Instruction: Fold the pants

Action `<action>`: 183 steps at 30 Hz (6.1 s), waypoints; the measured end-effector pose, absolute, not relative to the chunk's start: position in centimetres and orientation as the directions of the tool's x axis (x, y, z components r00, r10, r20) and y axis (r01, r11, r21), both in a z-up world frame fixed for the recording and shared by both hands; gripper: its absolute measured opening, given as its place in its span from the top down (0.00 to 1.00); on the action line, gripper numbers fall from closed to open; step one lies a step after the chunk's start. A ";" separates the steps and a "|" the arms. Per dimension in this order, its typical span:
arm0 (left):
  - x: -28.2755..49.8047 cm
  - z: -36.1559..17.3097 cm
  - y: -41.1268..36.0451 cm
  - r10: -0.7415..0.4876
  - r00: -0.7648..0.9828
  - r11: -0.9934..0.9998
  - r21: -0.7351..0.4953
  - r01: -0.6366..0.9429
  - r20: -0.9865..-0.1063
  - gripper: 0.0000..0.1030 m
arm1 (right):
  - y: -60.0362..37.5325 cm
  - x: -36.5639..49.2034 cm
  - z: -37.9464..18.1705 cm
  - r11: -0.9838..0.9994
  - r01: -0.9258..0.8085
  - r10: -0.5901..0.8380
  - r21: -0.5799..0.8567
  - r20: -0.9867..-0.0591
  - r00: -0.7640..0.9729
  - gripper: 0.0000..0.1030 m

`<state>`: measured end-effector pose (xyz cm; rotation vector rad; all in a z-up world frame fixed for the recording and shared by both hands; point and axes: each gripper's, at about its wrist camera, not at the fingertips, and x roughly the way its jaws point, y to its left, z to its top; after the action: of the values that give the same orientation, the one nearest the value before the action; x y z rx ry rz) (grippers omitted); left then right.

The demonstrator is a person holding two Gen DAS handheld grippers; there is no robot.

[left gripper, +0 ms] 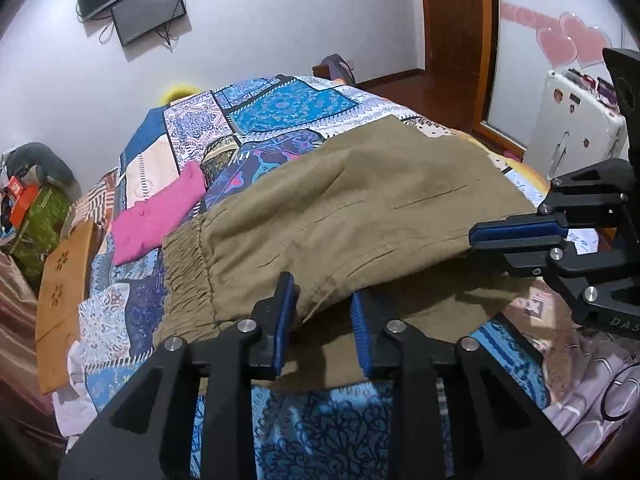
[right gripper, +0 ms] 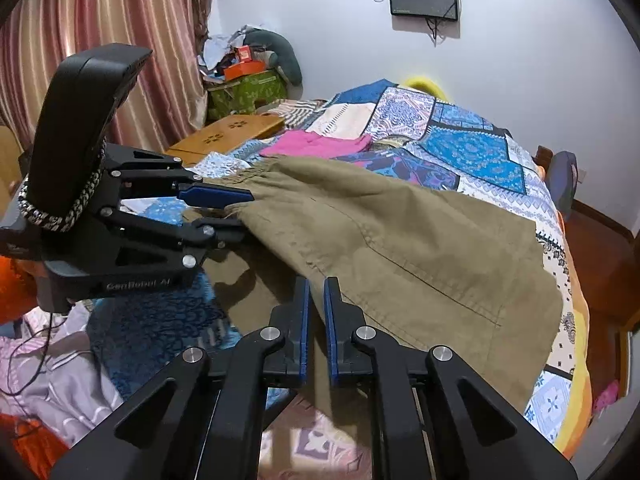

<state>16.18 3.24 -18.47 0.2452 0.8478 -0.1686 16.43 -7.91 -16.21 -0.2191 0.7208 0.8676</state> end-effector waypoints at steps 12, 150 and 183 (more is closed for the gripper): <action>14.1 -19.3 3.4 -0.085 0.627 0.966 0.091 0.243 -0.774 0.79 | -8.3 15.8 -17.1 0.682 -0.724 0.564 0.100 -0.702 0.435 0.61; 28.7 -23.2 11.9 0.014 0.490 0.992 0.075 0.104 -0.872 0.30 | -4.5 30.0 -21.2 0.622 -0.757 0.500 0.199 -0.845 0.188 0.44; 12.6 -18.6 14.7 -0.118 0.636 0.940 -0.293 -0.176 -0.763 0.12 | -9.0 19.8 -14.6 0.736 -0.674 0.532 0.057 -0.664 0.526 0.37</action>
<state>12.64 14.68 -18.58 -0.3591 0.8860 0.0339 19.76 -9.05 -14.65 -0.2177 0.7137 0.7282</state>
